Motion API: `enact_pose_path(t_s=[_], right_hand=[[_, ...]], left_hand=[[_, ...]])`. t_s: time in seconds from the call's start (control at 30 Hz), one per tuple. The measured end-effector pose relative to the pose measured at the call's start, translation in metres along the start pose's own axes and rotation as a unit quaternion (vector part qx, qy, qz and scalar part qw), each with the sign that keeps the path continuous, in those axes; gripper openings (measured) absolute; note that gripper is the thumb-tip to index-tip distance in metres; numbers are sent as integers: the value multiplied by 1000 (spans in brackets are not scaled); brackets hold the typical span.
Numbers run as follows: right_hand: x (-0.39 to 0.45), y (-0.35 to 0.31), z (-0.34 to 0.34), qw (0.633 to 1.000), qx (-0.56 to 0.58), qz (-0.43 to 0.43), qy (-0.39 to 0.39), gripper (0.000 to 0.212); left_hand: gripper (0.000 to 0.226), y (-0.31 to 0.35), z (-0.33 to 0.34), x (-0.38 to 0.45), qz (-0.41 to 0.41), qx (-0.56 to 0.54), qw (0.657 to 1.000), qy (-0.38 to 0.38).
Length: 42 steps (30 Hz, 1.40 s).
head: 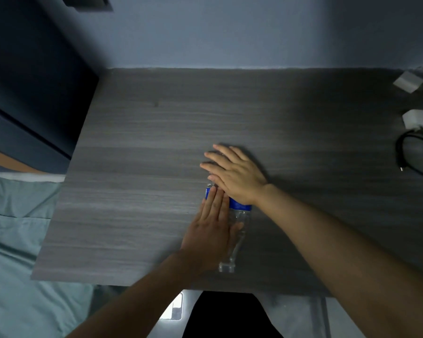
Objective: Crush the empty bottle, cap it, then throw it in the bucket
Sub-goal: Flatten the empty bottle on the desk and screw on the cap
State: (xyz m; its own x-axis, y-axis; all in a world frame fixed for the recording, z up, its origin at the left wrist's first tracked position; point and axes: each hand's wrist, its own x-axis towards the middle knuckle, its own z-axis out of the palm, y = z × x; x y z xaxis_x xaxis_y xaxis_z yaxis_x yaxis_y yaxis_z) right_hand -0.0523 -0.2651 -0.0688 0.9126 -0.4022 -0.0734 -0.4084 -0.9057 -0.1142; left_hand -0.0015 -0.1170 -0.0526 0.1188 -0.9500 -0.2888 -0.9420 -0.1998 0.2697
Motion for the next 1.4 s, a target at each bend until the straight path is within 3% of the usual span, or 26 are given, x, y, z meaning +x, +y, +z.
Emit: enact_pose_path(t_s=[0.13, 0.23, 0.5, 0.73, 0.9, 0.97, 1.13, 1.23, 1.4], right_hand=[[-1, 0, 4, 1000, -11, -1, 3, 50], [0, -1, 4, 1000, -19, 0, 15, 51], [-2, -5, 1, 999, 2, 1, 43, 47], [-3, -1, 3, 999, 27, 7, 43, 46], [-5, 1, 2, 997, 40, 24, 53, 46], [-6, 2, 2, 997, 41, 21, 54, 45], [-9, 3, 0, 997, 50, 22, 45, 46], [-11, 4, -2, 997, 66, 13, 42, 45], [-12, 6, -6, 996, 86, 0, 25, 45]], left_hand=[[74, 8, 3, -1, -22, 83, 996, 35], [65, 14, 0, 1, -45, 70, 996, 45], [58, 23, 6, -4, -98, -63, 988, 103], [81, 21, 5, -7, -159, -204, 957, 131], [88, 20, -3, -3, -194, -306, 926, 111], [81, 16, -6, -1, -210, -341, 911, 94], [38, 7, -16, 6, -235, -373, 896, 57], [21, 8, -19, 7, -260, -474, 841, 8], [14, 16, -29, 4, -281, -649, 704, -61]])
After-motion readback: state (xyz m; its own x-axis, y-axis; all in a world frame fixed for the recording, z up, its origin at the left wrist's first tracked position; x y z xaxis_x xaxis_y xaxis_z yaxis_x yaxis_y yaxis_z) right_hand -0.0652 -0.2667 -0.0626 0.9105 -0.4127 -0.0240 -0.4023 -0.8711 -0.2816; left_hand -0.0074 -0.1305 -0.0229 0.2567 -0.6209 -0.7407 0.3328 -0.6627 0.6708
